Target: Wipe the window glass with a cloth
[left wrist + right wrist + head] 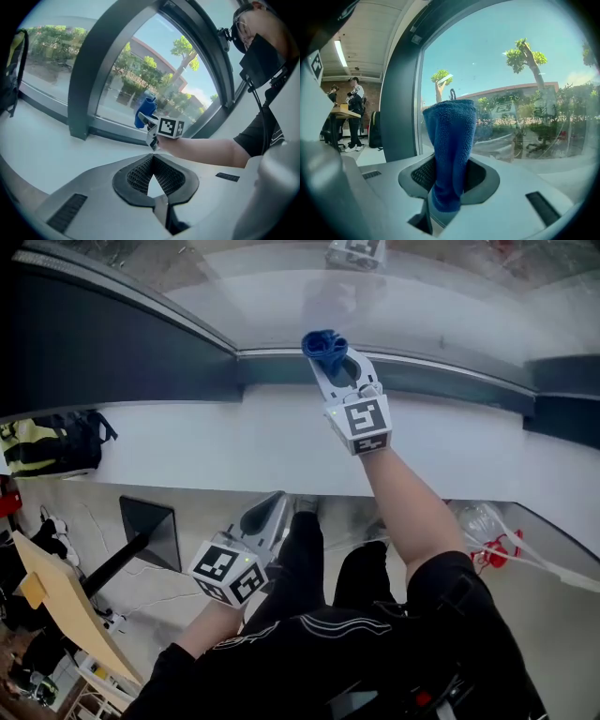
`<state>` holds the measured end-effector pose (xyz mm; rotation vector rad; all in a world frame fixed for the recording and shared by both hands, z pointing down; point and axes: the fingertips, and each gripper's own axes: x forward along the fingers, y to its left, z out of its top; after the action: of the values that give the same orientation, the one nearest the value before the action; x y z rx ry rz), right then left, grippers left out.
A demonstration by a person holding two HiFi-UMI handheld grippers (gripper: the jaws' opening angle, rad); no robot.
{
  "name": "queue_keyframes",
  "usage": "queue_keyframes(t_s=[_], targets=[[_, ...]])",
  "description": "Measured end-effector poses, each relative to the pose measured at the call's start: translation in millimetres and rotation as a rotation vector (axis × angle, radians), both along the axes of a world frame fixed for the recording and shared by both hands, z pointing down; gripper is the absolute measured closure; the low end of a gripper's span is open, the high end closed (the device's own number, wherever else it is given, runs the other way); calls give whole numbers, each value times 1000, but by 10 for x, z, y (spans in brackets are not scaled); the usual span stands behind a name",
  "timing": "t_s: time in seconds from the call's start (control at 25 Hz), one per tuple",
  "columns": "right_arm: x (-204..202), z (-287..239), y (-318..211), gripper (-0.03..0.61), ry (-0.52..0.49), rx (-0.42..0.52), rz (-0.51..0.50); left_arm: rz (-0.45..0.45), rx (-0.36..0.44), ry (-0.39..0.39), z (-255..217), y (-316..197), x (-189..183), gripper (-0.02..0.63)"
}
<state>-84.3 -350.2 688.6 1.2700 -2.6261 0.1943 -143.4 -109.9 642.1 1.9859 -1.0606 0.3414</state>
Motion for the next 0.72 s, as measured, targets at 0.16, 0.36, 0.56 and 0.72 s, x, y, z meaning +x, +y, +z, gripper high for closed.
queue_keyframes(t_s=[0.16,0.36,0.56,0.72], targets=[[762,-14,36,463,29,22,44,55,-5,1,60,14,520,607],[1825,-61,96,463,45,36,148,156,-26,13,95,86,1236,607],[2851,-105,133,463,61,56,223,193,-55,10,180,250,1864,607],[3798,-85,121,463,92,62,323,211,-83,15,249,336,2293,607]])
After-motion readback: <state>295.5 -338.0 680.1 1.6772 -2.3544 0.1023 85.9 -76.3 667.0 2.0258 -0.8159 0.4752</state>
